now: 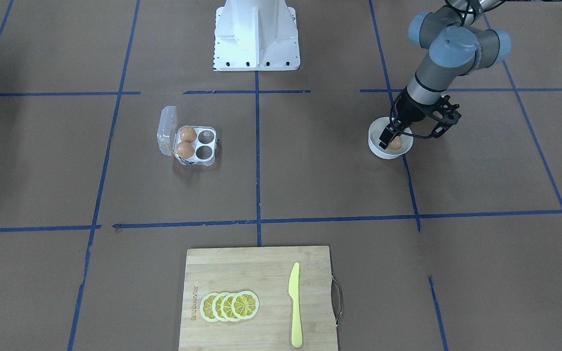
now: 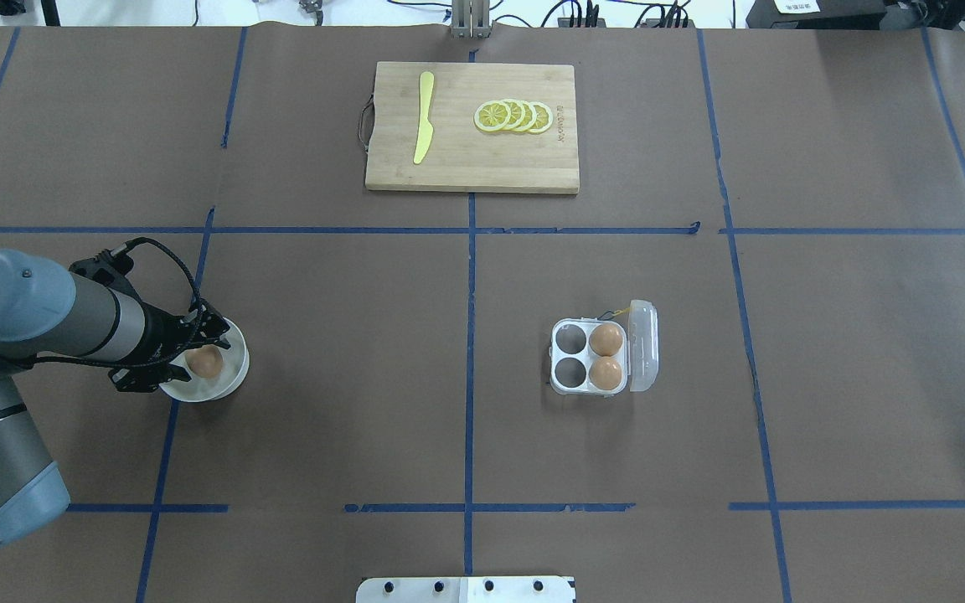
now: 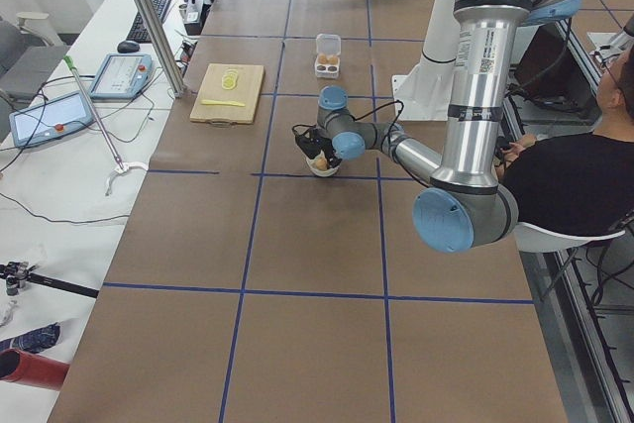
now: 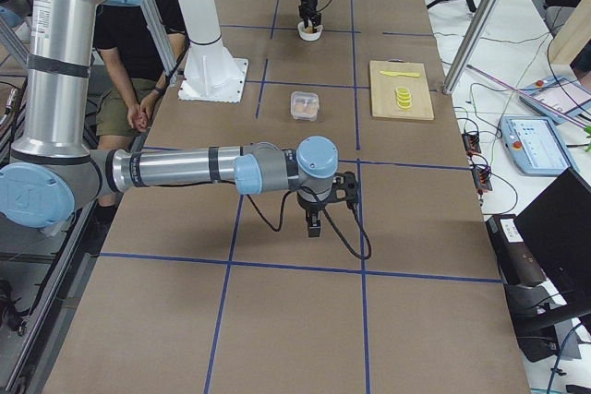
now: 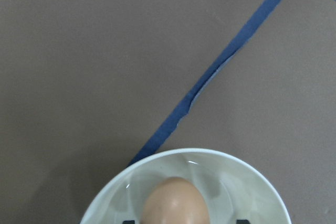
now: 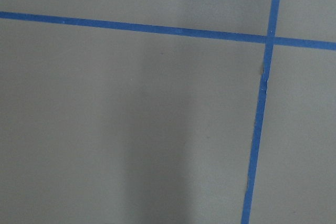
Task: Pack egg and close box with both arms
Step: 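Lower the left gripper into the bowl and close on the egg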
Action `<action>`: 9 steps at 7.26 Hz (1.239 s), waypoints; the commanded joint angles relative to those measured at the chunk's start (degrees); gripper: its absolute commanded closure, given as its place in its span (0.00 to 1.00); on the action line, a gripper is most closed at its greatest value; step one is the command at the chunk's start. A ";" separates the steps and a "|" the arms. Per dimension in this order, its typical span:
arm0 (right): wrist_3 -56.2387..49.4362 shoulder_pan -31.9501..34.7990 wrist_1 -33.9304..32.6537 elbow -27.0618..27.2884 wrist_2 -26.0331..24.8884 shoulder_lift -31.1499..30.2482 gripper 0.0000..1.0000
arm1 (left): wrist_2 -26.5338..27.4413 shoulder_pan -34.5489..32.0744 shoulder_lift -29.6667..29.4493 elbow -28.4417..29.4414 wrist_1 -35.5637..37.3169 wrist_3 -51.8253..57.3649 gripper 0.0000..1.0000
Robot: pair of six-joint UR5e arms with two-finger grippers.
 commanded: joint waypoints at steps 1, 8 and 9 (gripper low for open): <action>0.00 0.00 0.00 -0.51 0.94 0.00 0.00 | -0.03 0.06 0.08 0.05 0.03 0.45 0.35; 0.00 0.00 0.00 -0.43 1.56 -0.09 0.00 | -0.29 -0.46 0.00 -1.25 0.12 0.54 1.00; 0.00 0.00 0.00 -0.43 1.74 -0.09 0.00 | -0.55 -0.56 -0.18 -3.88 3.08 0.63 1.00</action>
